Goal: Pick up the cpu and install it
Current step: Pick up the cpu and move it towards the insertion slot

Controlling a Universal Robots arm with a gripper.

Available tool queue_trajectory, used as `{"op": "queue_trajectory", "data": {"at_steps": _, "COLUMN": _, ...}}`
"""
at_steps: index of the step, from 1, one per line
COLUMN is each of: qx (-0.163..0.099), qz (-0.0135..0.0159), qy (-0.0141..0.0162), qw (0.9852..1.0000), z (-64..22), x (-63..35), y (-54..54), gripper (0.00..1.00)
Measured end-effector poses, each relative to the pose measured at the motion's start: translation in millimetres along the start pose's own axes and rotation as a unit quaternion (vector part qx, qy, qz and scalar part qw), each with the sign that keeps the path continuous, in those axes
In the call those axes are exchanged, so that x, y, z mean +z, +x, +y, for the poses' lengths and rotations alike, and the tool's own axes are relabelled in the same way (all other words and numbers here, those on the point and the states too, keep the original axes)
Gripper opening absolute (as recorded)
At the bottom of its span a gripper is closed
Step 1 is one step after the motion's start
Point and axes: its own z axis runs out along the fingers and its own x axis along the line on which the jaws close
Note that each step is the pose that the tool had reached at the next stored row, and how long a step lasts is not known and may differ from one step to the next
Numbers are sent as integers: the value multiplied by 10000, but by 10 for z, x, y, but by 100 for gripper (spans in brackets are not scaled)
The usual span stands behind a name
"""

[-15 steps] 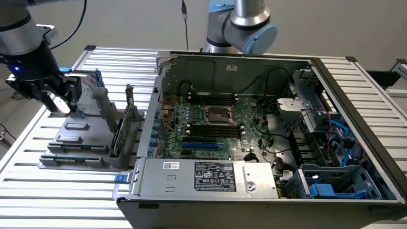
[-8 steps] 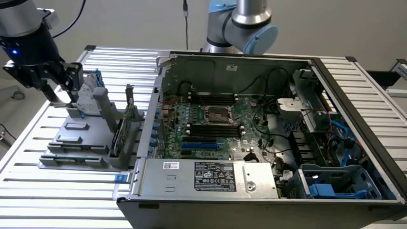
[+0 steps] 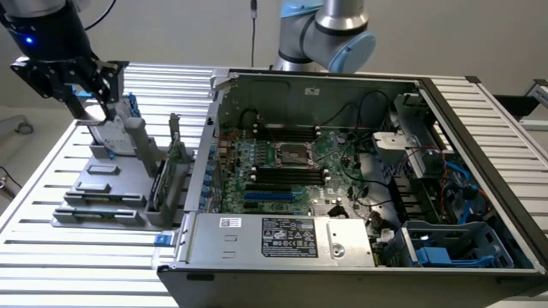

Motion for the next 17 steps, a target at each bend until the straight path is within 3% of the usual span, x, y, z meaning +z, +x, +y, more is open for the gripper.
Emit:
{"op": "queue_trajectory", "data": {"at_steps": 6, "qx": 2, "qz": 33, "qy": 0, "qw": 10000, "z": 15, "x": -170, "y": -267, "gripper": 55}}
{"op": "queue_trajectory", "data": {"at_steps": 17, "qx": 3, "qz": 41, "qy": -2, "qw": 10000, "z": 15, "x": -210, "y": -766, "gripper": 55}}
